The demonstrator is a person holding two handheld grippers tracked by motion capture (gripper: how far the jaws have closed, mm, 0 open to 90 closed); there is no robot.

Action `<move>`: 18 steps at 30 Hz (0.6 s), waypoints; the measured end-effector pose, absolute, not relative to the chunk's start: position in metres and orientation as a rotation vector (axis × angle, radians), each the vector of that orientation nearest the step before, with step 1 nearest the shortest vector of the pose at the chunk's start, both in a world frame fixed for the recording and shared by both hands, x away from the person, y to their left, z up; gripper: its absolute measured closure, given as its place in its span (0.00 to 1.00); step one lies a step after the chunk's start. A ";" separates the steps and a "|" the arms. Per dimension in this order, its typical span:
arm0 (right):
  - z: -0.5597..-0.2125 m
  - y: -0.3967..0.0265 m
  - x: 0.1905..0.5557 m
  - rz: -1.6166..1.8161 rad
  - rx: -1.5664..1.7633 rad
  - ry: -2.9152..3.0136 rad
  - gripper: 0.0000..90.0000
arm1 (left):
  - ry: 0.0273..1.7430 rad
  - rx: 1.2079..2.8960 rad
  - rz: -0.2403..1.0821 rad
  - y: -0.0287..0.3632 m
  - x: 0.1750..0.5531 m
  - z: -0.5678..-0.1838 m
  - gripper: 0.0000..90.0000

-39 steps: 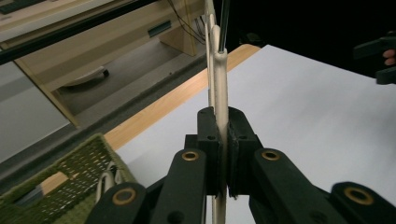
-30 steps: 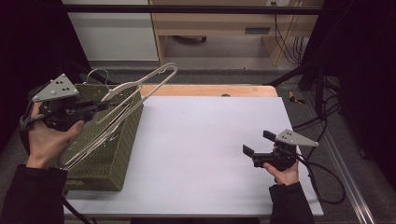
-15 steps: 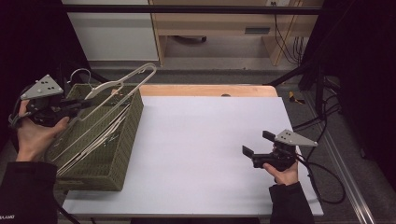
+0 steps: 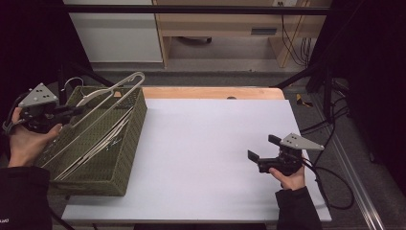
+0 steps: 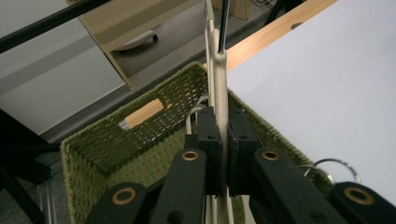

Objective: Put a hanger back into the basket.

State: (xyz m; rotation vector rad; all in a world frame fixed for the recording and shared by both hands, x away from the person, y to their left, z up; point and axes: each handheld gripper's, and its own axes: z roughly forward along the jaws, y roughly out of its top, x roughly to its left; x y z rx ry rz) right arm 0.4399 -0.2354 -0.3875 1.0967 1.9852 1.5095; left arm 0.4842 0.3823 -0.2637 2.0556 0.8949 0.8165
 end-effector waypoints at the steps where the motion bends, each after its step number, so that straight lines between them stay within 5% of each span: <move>1: -0.388 -0.236 0.440 1.507 1.094 1.985 0.01 | 0.900 2.056 0.815 0.385 0.485 -0.266 0.96; 18: -0.388 -0.236 0.440 1.501 1.090 1.989 0.01 | 0.996 2.182 0.815 0.401 0.497 -0.313 0.96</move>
